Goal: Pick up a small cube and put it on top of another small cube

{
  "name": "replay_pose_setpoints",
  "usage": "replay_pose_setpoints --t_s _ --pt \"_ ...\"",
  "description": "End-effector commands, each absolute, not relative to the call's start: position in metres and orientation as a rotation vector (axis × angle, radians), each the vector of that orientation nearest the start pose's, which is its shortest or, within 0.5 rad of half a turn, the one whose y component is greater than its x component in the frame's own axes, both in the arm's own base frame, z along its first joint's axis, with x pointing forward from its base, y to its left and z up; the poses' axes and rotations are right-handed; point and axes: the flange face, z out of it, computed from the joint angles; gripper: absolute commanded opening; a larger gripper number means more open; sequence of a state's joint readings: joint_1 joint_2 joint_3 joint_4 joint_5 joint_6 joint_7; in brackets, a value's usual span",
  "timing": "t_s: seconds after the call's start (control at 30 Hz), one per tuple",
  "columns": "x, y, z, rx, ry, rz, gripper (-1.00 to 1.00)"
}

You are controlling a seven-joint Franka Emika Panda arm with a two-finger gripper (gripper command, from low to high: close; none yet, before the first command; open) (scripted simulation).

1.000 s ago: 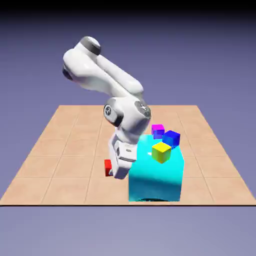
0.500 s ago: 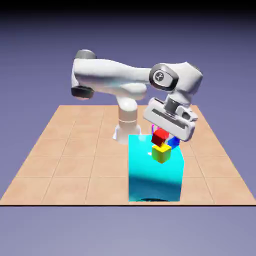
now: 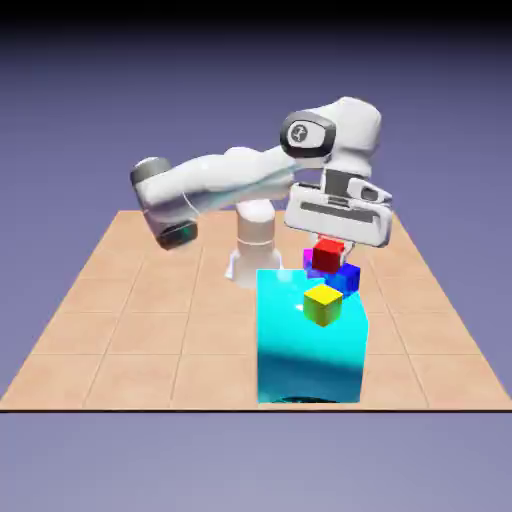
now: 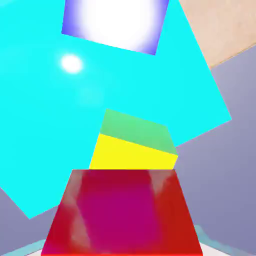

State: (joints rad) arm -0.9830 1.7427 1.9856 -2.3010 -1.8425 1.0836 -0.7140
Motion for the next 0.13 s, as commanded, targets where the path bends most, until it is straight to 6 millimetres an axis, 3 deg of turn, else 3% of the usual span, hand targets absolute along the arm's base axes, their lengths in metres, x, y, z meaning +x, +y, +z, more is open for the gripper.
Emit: replay_pose_setpoints --t_s 0.0,0.03,0.1 --pt "0.478 0.151 0.379 1.671 2.196 0.073 1.0" --pt "0.478 0.151 0.379 1.671 2.196 0.073 1.0" --pt "0.472 0.155 0.413 1.674 2.193 0.07 1.0"
